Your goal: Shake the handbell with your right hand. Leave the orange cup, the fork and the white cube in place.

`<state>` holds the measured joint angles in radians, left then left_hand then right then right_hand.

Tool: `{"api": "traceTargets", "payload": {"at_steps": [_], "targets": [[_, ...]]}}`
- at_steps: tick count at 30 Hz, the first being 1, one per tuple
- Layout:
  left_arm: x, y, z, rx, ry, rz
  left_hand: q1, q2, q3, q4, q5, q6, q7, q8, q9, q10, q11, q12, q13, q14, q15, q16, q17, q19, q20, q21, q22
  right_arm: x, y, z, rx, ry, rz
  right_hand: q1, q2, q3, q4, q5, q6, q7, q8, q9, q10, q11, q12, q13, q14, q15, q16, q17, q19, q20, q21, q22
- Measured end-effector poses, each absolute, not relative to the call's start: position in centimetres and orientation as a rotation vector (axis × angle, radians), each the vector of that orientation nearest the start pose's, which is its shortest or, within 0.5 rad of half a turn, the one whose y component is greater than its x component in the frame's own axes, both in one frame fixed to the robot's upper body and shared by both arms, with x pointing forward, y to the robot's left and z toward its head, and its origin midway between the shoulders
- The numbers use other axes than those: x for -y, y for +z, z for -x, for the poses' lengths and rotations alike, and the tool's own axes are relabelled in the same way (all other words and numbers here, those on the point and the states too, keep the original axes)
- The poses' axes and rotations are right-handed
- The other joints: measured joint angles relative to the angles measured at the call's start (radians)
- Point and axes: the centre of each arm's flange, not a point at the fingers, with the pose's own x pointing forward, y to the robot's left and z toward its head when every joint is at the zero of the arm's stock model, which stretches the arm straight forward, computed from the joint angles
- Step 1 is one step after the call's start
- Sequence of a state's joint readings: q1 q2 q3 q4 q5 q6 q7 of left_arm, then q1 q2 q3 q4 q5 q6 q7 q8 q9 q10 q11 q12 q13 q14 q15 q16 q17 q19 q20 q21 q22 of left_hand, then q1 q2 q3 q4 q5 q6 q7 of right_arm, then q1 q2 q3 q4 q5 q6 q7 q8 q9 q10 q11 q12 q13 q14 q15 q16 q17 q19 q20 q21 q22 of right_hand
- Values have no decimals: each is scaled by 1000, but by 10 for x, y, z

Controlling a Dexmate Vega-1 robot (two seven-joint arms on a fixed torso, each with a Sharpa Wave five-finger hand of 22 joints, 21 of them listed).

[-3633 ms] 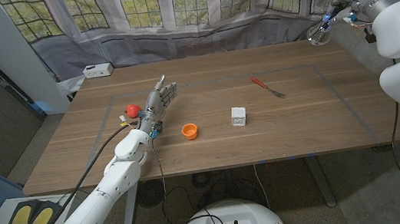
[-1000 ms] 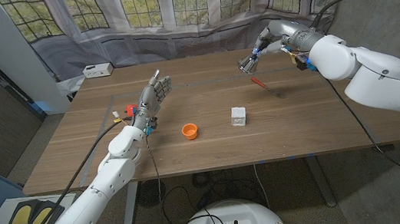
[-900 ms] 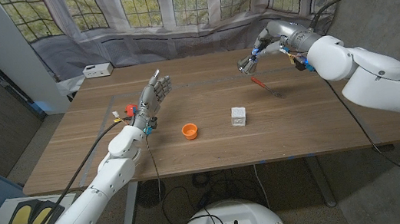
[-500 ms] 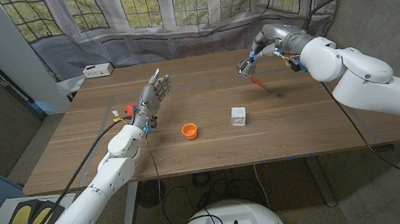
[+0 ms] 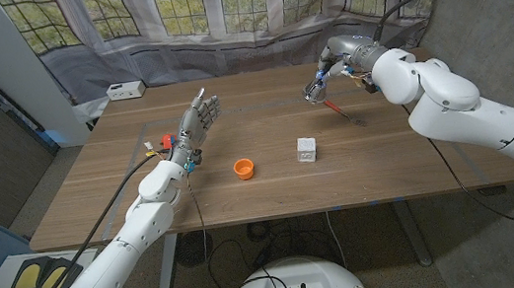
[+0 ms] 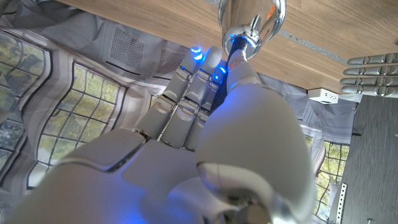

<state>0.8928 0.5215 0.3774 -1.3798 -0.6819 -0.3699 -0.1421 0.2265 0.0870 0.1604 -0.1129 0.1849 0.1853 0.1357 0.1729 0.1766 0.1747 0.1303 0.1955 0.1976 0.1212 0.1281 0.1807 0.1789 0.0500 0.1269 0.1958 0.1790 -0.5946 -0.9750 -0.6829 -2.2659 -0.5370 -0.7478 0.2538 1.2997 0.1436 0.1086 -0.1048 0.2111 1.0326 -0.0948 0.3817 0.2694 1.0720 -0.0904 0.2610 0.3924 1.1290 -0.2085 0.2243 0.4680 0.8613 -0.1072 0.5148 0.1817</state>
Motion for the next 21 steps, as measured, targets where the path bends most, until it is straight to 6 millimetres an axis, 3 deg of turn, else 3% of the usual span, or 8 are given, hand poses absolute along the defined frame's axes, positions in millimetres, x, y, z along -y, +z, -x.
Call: {"api": "traceTargets", "payload": {"at_steps": [21], "targets": [[-265, -31, -626, 679, -366, 62, 0, 0, 9, -1, 0, 0, 0, 5, 0, 0, 0, 0, 0, 0, 0, 0, 0, -4, -4, 0, 0, 173, 130, -528, 454, -121, 1596, 1, 1, 0, 0, 4, 5, -5, 0, -5, 4, -1, -2, 0, -2, -2, 0, -4, 0, 0, 0, -5]]}}
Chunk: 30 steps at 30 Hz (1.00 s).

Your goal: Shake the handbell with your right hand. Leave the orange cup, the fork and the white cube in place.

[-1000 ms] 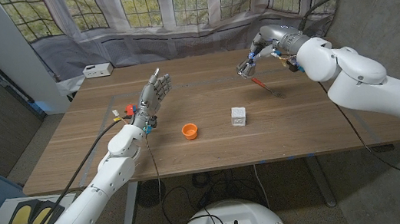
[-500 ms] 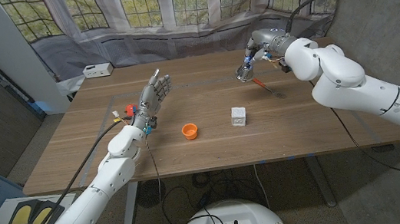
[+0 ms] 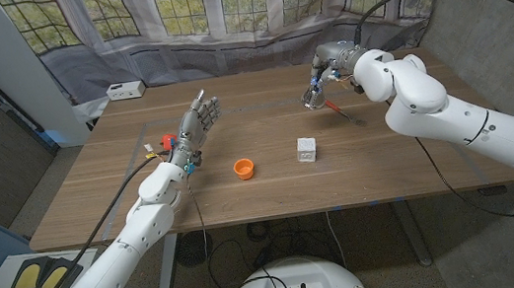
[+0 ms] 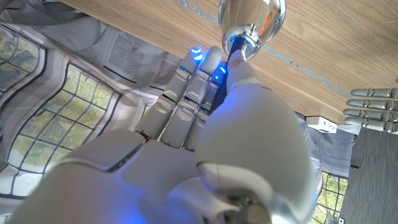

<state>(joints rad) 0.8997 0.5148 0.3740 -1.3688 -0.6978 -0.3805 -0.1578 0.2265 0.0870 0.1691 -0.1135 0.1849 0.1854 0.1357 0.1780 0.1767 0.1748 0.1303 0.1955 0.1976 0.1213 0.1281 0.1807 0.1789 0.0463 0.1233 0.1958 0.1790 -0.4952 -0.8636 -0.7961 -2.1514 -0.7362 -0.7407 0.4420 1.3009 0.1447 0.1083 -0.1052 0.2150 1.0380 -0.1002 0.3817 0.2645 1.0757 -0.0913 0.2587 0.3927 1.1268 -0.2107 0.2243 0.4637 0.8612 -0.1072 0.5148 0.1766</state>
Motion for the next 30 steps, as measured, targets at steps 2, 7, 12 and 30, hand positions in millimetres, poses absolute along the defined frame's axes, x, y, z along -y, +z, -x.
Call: {"api": "traceTargets", "payload": {"at_steps": [2, 7, 12, 30], "targets": [[-265, -31, -626, 679, -366, 64, 0, 0, 0, 0, 0, 0, 0, 0, 0, 0, 0, 0, 0, 0, 0, 0, 0, 0, 0, 0, 0, 171, 128, -533, 440, -115, 1607, 0, 0, 0, 0, 0, 0, 0, 0, 0, 0, 0, 0, 0, 0, 0, 0, 2, 0, 0, 0, 0], [-264, -33, -626, 677, -368, 70, 0, 0, 0, 0, 0, 0, 0, 0, 0, 0, 0, 0, 0, 0, 0, 0, 0, 0, 0, 0, 0, 169, 126, -539, 418, -102, 1625, 0, 0, -1, -1, 0, 0, 0, 0, -4, 0, 0, 0, 0, 0, 0, 0, 3, 0, 0, 0, 0], [-264, -34, -626, 676, -369, 71, 0, 0, 0, 0, 0, 8, 0, 0, 0, 2, -2, 5, 0, 0, 0, 0, 0, 0, 0, 0, 0, 168, 123, -546, 390, -89, 1639, 0, 0, -1, -1, 2, 0, 0, 0, -5, 0, 0, -1, 0, 4, -4, 0, 3, 0, 0, 0, 0], [-263, -38, -627, 668, -377, 78, 0, 0, 0, 0, 0, 17, 2, 8, 0, 4, -4, 5, 0, 0, 0, 5, 0, 0, 0, 0, 0, 161, 113, -569, 291, -47, 1683, -1, -1, 0, 0, 4, 5, -5, 0, -4, 3, -3, -9, 0, 6, -2, 0, 3, 0, 0, 0, 0]]}}
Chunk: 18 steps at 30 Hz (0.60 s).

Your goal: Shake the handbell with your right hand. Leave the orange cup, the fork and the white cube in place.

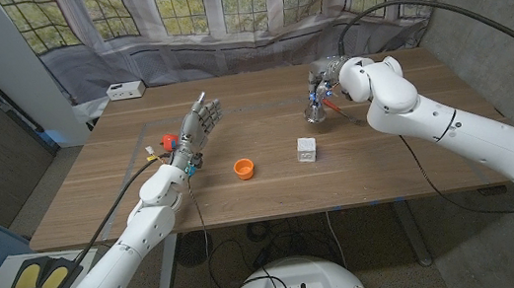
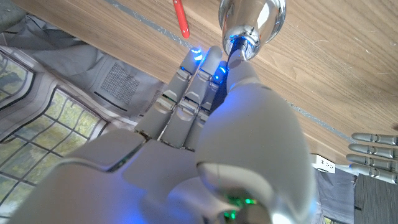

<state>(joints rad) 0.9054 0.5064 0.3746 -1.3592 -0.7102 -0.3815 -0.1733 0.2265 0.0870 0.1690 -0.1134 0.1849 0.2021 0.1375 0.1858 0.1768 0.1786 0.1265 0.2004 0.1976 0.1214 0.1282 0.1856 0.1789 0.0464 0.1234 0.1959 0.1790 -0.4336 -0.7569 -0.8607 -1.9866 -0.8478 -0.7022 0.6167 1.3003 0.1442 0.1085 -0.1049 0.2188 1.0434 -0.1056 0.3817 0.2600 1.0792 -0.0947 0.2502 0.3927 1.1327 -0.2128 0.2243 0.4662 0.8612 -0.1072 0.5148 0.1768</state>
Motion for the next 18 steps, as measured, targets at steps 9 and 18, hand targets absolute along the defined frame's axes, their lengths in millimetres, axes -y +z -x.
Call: {"api": "traceTargets", "payload": {"at_steps": [9, 18], "targets": [[-261, -37, -628, 670, -386, 80, 0, 0, 0, 0, 0, 4, -4, 0, 0, 5, -5, 0, 0, 0, 0, 0, 0, 0, 0, 0, 0, 160, 110, -575, 253, -40, 1693, -3, -3, 0, 0, -5, 0, 0, 0, -5, 0, 0, 5, 0, 4, -3, 0, -2, 0, 0, 0, 0], [-261, -36, -628, 672, -390, 78, 0, 0, 0, 0, 0, 9, 2, 0, 0, 5, -5, 7, 0, 0, 0, 0, 0, 0, 0, 0, 0, 158, 107, -582, 242, -36, 1686, -7, -7, 13, -13, -15, 0, 0, 0, -5, 2, -2, 5, 0, 4, -3, 0, -3, 0, 0, 8, 0]]}}
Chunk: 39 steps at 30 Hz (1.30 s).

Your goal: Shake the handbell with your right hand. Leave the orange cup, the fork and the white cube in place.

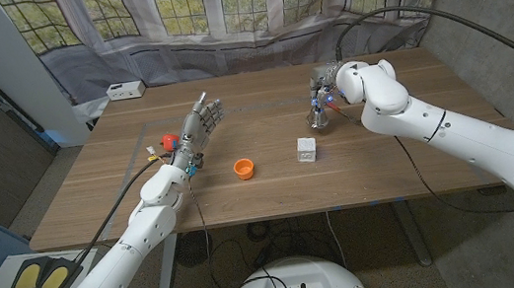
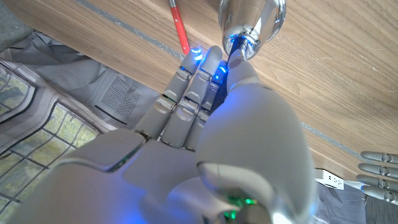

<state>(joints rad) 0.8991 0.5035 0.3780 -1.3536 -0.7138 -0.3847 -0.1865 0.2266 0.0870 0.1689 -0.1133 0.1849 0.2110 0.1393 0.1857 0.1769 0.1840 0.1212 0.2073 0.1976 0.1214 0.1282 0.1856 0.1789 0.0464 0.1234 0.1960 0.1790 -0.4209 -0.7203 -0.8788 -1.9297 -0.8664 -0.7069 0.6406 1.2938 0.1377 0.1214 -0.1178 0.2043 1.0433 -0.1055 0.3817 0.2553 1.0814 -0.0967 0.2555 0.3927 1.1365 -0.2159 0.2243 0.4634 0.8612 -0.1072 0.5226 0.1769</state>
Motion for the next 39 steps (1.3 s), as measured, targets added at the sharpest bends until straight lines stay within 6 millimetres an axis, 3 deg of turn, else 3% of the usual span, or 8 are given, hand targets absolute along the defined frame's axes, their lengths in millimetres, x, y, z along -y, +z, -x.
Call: {"api": "traceTargets", "payload": {"at_steps": [7, 13, 22, 39], "targets": [[-261, -35, -627, 675, -383, 80, 0, 0, 0, 0, 0, 5, -6, 0, 0, 8, 0, 0, 0, 4, -3, 0, 0, 0, 0, 0, 0, 163, 102, -593, 227, -51, 1679, -2, -1, 0, 0, 0, 0, 0, 0, -5, 2, -2, 0, 0, 1, 2, 0, 0, 0, 0, 0, 0], [-261, -35, -628, 672, -381, 79, 0, 0, 0, 0, 0, 9, -2, 0, 0, 9, -2, 0, 0, 7, 0, 0, 0, 0, 0, 0, 0, 164, 97, -599, 223, -57, 1681, -10, -3, 19, -20, -7, 0, 0, 4, -5, 2, -2, -1, 0, 1, 2, 0, -5, 0, 0, 7, 0], [-262, -35, -628, 671, -375, 81, 0, 0, 0, 0, 0, 9, -2, 0, 0, 9, -2, 0, 0, 7, 0, 0, 0, 0, 0, 0, 0, 163, 91, -606, 212, -63, 1690, -10, -3, 33, -28, -13, 0, 0, 4, -5, 2, -2, -6, 0, 1, 2, 0, -5, 7, -7, 7, 0], [-263, -36, -629, 669, -354, 74, 0, 0, 0, 0, 0, 9, -2, 0, 0, 9, -2, 4, 0, 7, 0, 0, 0, 0, 0, 0, 0, 159, 89, -615, 215, -74, 1713, -23, -3, 39, -18, -11, -4, -4, 12, -4, 5, -5, -7, 0, 7, -4, 0, -6, 9, -5, 11, 0]]}}
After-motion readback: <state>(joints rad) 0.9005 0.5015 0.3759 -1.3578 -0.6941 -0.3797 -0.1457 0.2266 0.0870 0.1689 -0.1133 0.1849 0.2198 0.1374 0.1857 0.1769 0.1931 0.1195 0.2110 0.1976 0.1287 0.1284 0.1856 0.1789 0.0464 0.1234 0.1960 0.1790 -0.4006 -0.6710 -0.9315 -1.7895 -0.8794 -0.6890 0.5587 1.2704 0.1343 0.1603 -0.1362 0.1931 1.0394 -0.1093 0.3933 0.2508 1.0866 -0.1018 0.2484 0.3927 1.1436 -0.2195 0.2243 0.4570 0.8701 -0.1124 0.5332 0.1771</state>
